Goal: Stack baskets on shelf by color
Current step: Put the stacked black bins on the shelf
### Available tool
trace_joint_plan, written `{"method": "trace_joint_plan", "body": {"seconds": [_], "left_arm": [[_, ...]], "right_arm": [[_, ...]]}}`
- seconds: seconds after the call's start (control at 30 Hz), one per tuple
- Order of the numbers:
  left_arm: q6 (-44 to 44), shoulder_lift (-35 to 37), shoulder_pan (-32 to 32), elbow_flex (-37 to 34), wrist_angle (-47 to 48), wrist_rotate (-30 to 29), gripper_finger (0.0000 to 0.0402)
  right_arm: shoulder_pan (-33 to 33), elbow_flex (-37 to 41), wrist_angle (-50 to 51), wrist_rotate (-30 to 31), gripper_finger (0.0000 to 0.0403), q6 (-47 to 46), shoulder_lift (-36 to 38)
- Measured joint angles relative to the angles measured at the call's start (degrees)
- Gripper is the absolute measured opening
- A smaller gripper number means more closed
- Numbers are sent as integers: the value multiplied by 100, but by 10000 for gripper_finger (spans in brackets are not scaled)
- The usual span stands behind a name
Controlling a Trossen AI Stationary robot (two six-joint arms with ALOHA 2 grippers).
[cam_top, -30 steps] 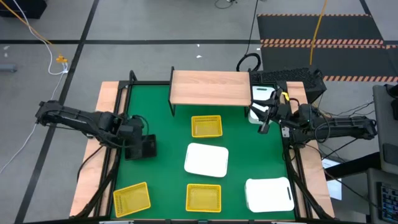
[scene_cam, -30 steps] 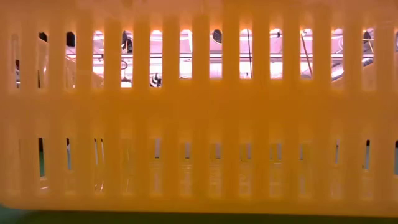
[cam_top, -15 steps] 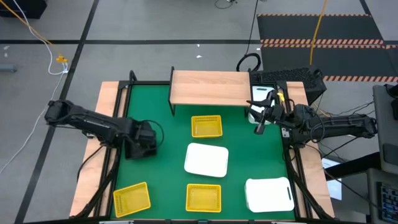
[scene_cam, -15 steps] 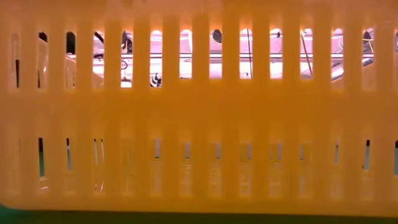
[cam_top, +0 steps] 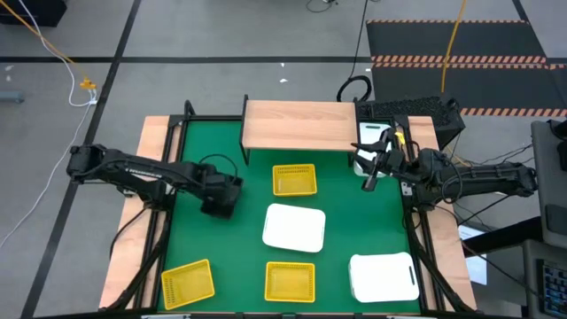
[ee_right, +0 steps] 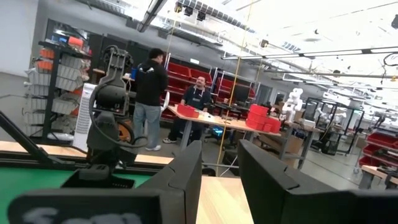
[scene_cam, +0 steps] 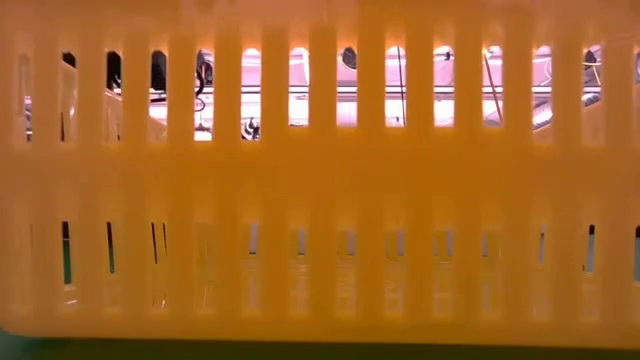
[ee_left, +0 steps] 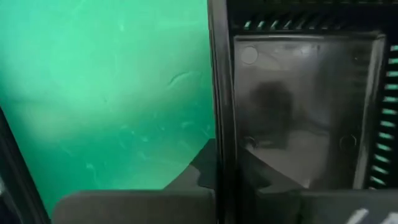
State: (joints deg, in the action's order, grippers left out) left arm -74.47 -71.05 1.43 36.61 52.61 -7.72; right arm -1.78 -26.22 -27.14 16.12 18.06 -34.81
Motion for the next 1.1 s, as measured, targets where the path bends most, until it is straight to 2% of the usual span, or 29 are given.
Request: {"method": "trace_joint_plan", "body": {"seconds": [0.07, 0.2, 0.4, 0.57, 0.73, 0.9, 1.1], "left_arm": [[-64, -7, -4, 53, 7, 48, 37], [293, 46, -67, 212, 78, 84, 103], [1454, 252, -81, 556, 144, 118, 195], [2402, 519, -93, 960, 530, 200, 247], [3555, 714, -359, 1247, 836, 198, 260], [4959, 584, -1125, 1090, 570, 239, 240], [5382, 172, -1748, 969, 213, 319, 216]], "right_arm": [[0, 0, 16, 0, 100, -24, 0], [0, 0, 42, 0, 100, -26, -6], [0, 0, 42, 0, 100, -39, -31], [0, 0, 42, 0, 100, -41, -49], [0, 0, 44, 0, 100, -40, -57], [0, -2, 187, 0, 100, -42, -57], [0, -2, 302, 0, 100, -55, -59]]}}
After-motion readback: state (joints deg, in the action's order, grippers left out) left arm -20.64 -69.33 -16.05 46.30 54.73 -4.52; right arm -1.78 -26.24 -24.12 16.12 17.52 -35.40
